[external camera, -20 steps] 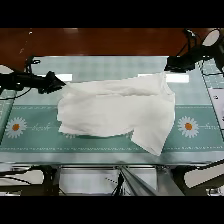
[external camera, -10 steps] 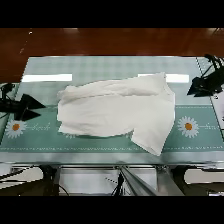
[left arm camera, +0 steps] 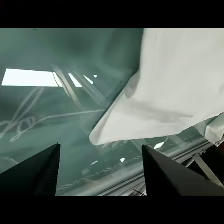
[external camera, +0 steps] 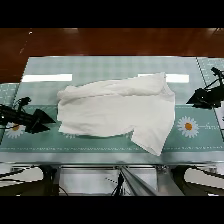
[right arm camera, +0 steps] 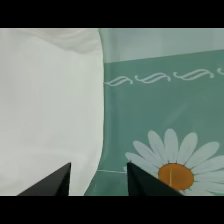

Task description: Fold the shirts.

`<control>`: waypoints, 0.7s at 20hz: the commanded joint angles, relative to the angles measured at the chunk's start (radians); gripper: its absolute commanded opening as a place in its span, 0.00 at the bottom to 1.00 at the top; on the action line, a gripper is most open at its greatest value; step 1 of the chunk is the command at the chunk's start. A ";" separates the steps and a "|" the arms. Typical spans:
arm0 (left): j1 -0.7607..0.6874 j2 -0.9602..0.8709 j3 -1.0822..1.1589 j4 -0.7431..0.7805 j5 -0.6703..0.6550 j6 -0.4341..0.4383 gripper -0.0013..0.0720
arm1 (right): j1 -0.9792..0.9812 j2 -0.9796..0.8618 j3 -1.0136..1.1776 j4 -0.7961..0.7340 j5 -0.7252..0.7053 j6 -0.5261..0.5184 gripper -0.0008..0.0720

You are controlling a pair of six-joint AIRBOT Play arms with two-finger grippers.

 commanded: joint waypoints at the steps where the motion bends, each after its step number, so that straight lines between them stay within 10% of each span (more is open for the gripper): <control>1: -0.108 -0.056 -0.007 0.006 0.054 0.006 0.79 | -0.006 0.009 -0.016 0.019 -0.011 -0.007 0.61; 5: -0.224 -0.098 -0.007 -0.037 0.101 0.002 0.76 | -0.006 0.010 -0.016 0.019 -0.004 -0.006 0.61; 9: -0.276 -0.122 -0.007 -0.040 0.094 -0.006 0.04 | -0.006 0.009 -0.016 0.008 0.010 -0.006 0.61; 14: -0.252 -0.119 -0.007 -0.038 0.055 -0.003 0.04 | -0.063 0.034 -0.105 -0.062 0.011 -0.005 0.61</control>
